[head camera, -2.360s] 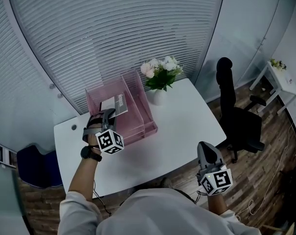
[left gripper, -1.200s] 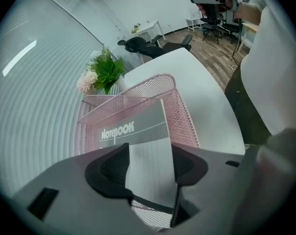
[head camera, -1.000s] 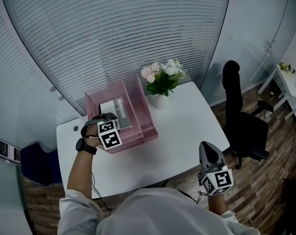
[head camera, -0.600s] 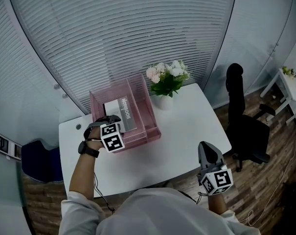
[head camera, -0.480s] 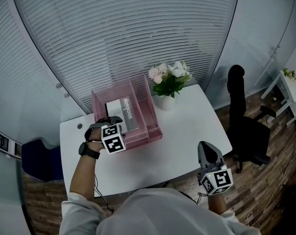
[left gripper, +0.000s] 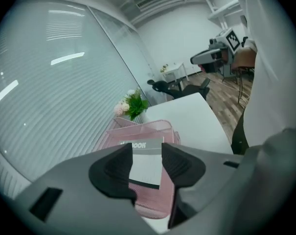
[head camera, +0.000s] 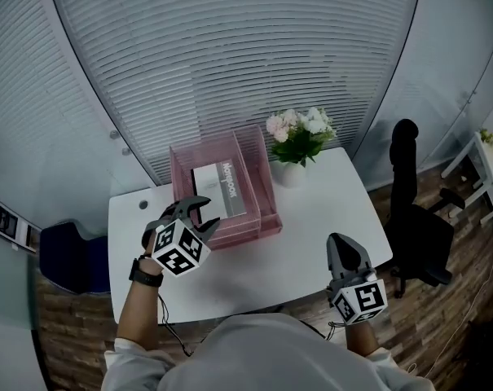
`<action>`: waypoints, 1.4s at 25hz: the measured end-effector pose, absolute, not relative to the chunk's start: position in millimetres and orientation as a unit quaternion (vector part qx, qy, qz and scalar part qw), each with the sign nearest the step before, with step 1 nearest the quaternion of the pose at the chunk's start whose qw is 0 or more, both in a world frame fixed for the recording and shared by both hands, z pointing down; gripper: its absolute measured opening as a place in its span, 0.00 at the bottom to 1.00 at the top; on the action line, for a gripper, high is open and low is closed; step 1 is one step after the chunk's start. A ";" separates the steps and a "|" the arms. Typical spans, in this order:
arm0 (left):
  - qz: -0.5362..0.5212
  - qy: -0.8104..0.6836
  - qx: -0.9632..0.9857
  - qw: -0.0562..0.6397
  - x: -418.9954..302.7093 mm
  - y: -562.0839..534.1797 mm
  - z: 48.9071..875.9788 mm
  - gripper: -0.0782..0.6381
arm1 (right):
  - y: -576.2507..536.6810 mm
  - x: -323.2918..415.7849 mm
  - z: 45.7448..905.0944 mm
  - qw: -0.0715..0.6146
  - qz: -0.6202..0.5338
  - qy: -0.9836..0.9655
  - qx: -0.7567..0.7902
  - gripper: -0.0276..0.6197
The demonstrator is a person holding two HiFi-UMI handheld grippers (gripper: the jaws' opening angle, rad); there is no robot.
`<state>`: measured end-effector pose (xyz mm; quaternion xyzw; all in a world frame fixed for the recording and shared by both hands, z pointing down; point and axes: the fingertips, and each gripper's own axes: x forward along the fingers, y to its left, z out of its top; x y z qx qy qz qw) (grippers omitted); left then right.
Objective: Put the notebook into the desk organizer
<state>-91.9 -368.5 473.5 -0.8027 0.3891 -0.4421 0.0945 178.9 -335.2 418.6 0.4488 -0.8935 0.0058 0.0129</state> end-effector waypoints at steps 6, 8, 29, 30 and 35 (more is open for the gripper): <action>-0.308 0.463 -0.827 0.087 -106.3 -335.8 432.5 0.24 | -332.2 156.6 409.1 0.013 -0.003 -0.901 0.434 0.06; -0.272 0.481 -0.829 0.085 -112.9 -326.2 422.9 0.19 | -331.2 150.2 407.2 0.014 -0.006 -0.903 0.429 0.06; -0.128 0.540 -0.831 0.040 -153.3 -273.7 414.9 0.12 | -320.5 105.9 400.2 0.018 -0.023 -0.903 0.428 0.06; -0.128 0.541 -0.830 0.039 -154.7 -274.0 415.2 0.12 | -320.4 105.7 400.3 0.018 -0.024 -0.903 0.429 0.06; -0.125 0.542 -0.830 0.042 -158.6 -276.6 409.8 0.12 | -320.5 107.2 399.2 0.019 -0.025 -0.900 0.434 0.06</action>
